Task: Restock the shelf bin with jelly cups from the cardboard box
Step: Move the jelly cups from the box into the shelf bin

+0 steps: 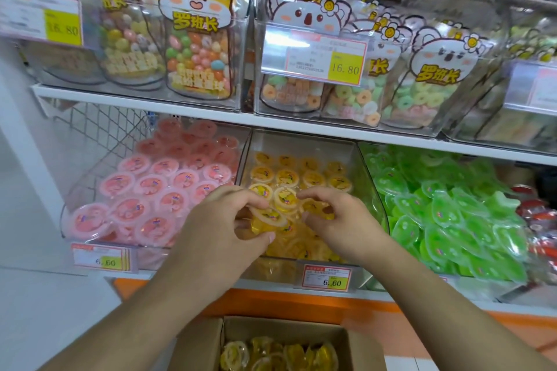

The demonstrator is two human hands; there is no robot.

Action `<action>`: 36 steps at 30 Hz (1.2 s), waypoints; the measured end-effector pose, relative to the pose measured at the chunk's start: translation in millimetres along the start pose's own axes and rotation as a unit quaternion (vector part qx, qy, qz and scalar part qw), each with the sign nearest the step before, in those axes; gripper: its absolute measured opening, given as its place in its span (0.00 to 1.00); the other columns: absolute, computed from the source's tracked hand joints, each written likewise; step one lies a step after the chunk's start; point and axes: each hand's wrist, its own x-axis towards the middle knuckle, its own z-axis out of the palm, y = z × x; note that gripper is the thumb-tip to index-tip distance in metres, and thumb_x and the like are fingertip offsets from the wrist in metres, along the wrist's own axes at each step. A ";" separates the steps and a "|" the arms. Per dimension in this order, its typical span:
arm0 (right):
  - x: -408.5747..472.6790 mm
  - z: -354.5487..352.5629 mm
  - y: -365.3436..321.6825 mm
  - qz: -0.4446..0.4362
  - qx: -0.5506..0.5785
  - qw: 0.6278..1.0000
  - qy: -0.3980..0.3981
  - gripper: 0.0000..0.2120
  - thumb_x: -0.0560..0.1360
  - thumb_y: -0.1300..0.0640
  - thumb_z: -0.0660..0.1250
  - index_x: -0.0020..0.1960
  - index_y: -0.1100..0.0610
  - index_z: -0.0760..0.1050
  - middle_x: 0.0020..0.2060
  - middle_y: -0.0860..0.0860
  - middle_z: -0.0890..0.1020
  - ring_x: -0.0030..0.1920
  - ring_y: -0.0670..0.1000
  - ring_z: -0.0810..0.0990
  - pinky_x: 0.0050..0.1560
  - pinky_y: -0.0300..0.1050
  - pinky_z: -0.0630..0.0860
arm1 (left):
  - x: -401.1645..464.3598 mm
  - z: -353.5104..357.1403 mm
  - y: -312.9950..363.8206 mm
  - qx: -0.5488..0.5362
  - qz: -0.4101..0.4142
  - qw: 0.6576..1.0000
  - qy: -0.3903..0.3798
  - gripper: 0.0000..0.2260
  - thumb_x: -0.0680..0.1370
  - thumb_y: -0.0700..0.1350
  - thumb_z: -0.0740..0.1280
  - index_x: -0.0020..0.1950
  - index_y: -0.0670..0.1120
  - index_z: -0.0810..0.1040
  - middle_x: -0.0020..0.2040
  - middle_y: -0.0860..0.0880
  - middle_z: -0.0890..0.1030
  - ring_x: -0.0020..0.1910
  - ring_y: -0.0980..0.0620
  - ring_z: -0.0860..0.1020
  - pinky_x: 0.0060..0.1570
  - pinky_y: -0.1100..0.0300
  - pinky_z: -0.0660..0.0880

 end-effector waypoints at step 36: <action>-23.3 -58.8 27.8 -0.039 -0.166 0.976 0.135 0.07 0.78 0.53 0.67 0.53 0.54 0.79 0.49 0.50 0.81 0.57 0.52 0.75 0.55 0.52 0.77 | 98.0 92.3 17.3 0.203 0.008 0.975 -0.085 0.21 0.69 0.56 0.82 0.59 0.58 0.83 0.59 0.57 0.83 0.47 0.54 0.80 0.40 0.62 0.75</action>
